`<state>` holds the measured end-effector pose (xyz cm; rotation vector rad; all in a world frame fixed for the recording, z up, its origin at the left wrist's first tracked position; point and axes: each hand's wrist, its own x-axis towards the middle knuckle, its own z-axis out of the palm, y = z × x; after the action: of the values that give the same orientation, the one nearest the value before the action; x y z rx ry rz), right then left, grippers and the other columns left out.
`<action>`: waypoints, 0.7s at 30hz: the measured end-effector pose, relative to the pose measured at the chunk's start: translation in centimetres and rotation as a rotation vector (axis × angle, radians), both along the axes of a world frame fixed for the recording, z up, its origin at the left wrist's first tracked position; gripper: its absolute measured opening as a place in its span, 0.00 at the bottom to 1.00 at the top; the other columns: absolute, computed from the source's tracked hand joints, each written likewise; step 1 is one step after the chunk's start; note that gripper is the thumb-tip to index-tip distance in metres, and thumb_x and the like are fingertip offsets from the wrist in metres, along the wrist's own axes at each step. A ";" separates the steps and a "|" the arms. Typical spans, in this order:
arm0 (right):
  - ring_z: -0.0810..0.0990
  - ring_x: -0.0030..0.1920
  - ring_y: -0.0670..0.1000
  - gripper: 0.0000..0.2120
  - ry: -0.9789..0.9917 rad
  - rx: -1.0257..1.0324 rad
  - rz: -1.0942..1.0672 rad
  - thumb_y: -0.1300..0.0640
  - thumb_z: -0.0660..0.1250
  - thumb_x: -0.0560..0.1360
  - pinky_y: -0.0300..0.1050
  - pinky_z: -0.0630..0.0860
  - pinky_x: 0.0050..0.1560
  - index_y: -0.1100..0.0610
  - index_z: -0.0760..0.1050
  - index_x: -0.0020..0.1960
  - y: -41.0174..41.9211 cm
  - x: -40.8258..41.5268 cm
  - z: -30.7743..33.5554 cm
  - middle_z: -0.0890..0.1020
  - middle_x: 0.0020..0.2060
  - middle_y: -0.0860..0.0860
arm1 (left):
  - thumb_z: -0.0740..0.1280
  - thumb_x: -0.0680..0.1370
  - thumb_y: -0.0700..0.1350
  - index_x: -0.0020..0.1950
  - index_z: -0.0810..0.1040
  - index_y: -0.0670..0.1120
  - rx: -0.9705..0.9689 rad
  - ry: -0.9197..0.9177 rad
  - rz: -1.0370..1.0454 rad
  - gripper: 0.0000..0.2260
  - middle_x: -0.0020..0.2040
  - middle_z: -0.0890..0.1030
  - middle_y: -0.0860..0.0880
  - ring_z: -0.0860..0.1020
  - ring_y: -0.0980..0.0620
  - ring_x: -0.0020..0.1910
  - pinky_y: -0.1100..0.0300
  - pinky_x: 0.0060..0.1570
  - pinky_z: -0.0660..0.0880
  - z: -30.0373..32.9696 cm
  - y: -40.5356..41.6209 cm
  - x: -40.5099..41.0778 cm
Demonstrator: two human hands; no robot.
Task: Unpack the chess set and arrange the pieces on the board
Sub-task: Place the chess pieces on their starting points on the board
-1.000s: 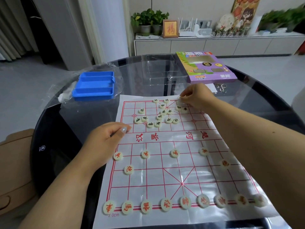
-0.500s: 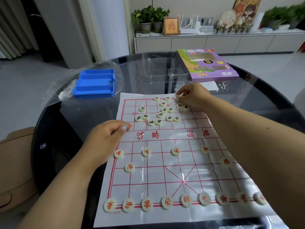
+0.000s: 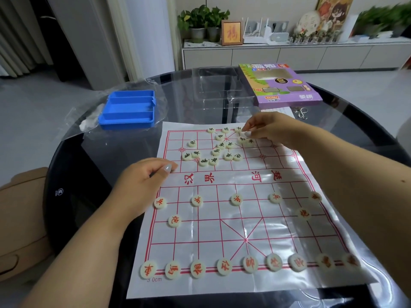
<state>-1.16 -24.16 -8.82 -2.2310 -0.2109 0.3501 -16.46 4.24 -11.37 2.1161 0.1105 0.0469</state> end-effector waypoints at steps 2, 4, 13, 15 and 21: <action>0.79 0.55 0.55 0.06 0.006 -0.022 0.029 0.58 0.71 0.72 0.52 0.74 0.62 0.52 0.80 0.49 -0.1 -0.3 0.3 0.82 0.50 0.54 | 0.61 0.80 0.49 0.52 0.81 0.55 0.000 0.000 -0.002 0.08 0.49 0.80 0.62 0.78 0.71 0.44 0.75 0.33 0.74 0.0 0.0 0.0; 0.79 0.56 0.54 0.08 0.025 -0.039 0.057 0.60 0.71 0.72 0.53 0.73 0.64 0.50 0.80 0.49 -0.3 -0.6 0.6 0.81 0.52 0.52 | 0.61 0.80 0.49 0.52 0.81 0.55 0.003 -0.001 -0.004 0.08 0.49 0.80 0.61 0.78 0.71 0.45 0.76 0.33 0.73 0.0 0.0 0.1; 0.70 0.66 0.51 0.17 -0.084 -0.240 0.242 0.57 0.76 0.67 0.55 0.70 0.66 0.44 0.77 0.51 0.8 -2.5 1.6 0.67 0.67 0.50 | 0.61 0.80 0.48 0.51 0.81 0.54 0.004 -0.009 0.004 0.08 0.49 0.79 0.61 0.77 0.74 0.42 0.77 0.31 0.72 0.1 -0.2 0.1; 0.63 0.70 0.53 0.18 -0.228 -0.332 0.264 0.53 0.76 0.67 0.56 0.66 0.69 0.41 0.75 0.53 1.8 -3.3 1.7 0.61 0.71 0.49 | 0.61 0.80 0.48 0.52 0.81 0.54 0.012 -0.012 0.004 0.09 0.49 0.79 0.61 0.76 0.74 0.43 0.77 0.32 0.72 0.1 -0.2 0.1; 0.57 0.71 0.53 0.14 -0.467 -0.422 0.281 0.42 0.74 0.66 0.56 0.59 0.69 0.42 0.79 0.50 6.0 -5.5 0.7 0.65 0.70 0.46 | 0.61 0.80 0.49 0.52 0.81 0.53 0.009 -0.006 0.012 0.09 0.49 0.79 0.61 0.76 0.74 0.43 0.76 0.32 0.73 0.1 -0.1 0.2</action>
<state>-6.61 -18.13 -8.14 -2.6825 -0.7650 0.0093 -16.28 4.11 -11.32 2.1245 0.1199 0.0617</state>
